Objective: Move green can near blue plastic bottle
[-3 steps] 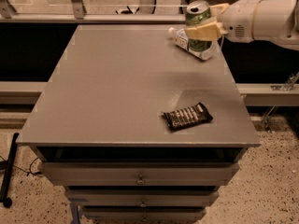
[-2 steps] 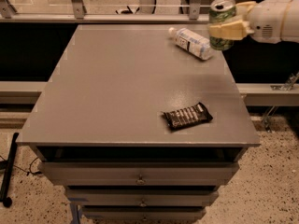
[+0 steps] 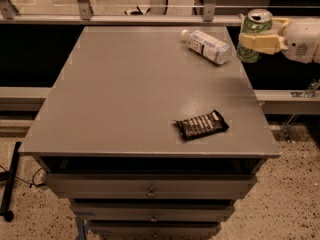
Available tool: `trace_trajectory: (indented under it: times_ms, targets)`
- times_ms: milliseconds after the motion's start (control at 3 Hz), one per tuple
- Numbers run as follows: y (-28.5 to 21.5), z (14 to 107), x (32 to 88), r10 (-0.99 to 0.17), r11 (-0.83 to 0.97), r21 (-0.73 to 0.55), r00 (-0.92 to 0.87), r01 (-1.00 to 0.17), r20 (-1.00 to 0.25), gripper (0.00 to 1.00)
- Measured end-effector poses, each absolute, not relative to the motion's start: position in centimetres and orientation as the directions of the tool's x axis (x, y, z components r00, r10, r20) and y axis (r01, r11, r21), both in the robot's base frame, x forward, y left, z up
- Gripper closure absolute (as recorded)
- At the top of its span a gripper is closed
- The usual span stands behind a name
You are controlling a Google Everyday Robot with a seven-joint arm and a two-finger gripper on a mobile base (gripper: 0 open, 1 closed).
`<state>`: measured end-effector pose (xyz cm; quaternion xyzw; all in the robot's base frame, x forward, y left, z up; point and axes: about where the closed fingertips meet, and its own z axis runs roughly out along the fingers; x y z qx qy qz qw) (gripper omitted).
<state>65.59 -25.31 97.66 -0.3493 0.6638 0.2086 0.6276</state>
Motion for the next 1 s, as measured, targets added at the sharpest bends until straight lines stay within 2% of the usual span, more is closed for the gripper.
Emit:
trace_trajectory:
  times_ms: [1000]
  targets:
    - [-26.9, 92.0, 68.6, -0.069, 0.668, -0.017, -0.039, -0.744, -0.997, 1.0]
